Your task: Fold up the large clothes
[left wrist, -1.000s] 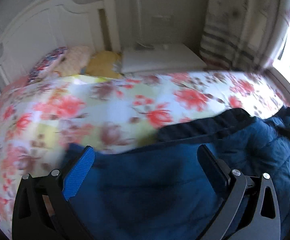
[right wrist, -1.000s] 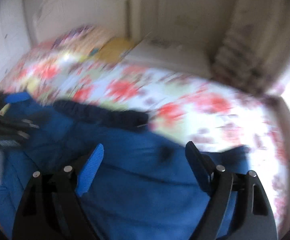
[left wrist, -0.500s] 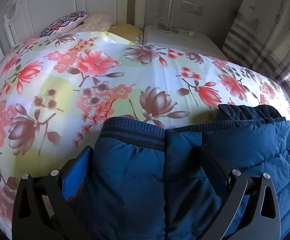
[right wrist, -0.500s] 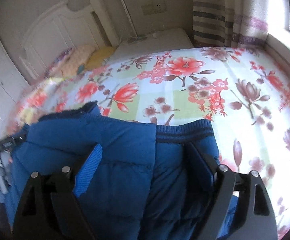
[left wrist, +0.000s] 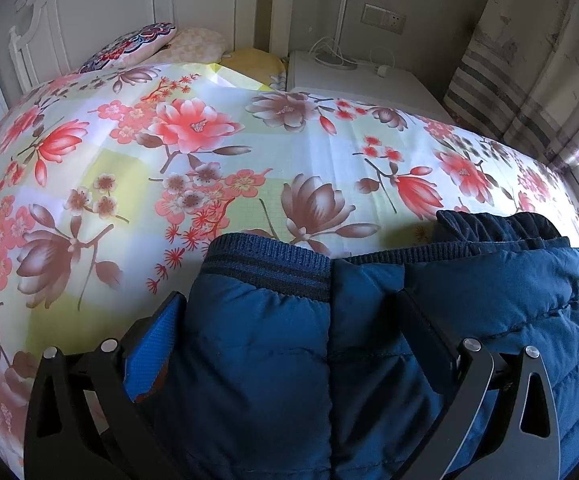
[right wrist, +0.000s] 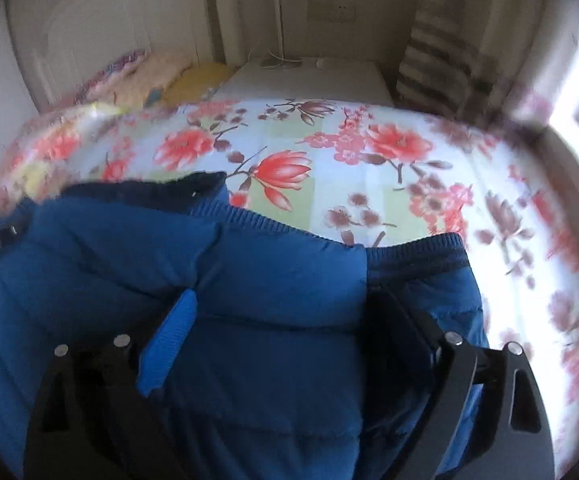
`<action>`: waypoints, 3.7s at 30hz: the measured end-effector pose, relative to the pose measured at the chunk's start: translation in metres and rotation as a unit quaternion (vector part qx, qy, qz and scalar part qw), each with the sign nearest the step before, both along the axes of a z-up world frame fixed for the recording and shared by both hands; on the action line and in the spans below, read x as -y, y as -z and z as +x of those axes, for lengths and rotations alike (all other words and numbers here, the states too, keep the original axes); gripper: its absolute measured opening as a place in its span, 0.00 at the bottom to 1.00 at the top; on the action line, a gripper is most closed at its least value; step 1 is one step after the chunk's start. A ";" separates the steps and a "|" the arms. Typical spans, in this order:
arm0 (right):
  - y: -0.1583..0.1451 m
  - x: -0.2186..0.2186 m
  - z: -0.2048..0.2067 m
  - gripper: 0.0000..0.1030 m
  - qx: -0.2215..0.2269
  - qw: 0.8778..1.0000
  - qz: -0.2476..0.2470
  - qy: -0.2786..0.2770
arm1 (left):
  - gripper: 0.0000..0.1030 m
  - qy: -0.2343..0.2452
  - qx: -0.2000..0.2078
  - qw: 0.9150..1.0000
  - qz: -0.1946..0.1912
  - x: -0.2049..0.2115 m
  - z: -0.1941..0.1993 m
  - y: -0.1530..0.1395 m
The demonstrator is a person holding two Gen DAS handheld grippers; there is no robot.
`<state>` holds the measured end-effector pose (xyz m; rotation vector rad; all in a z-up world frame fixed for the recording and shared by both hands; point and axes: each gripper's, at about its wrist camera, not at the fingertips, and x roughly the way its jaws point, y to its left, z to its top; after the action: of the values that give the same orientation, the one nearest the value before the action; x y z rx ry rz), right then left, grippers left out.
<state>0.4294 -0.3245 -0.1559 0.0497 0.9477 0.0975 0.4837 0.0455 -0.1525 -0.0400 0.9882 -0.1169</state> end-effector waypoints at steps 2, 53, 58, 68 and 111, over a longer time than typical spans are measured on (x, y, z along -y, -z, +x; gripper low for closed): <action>-0.001 0.003 0.000 0.89 -0.005 1.000 0.008 -0.004 | 0.96 0.000 0.000 1.000 -0.004 -0.001 0.000 0.000; -0.058 -0.110 -0.143 0.94 0.119 0.979 0.013 -0.163 | 0.96 -0.025 -0.002 1.000 -0.009 -0.006 -0.001 0.001; -0.042 -0.082 -0.202 0.94 0.117 0.983 -0.034 -0.137 | 0.95 -0.066 0.103 0.992 0.022 0.006 -0.059 -0.056; 0.000 0.021 -0.308 0.94 0.077 0.975 0.205 -0.027 | 0.96 0.104 0.119 0.978 0.139 0.129 -0.116 -0.042; 0.020 0.177 -0.223 0.24 0.202 0.909 0.319 0.175 | 0.96 0.119 0.125 0.978 0.119 0.221 -0.104 -0.037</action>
<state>0.2062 -0.5017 -0.1761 0.7769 0.4479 0.0768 0.3799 -0.1750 -0.1154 0.3065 0.7462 -0.2166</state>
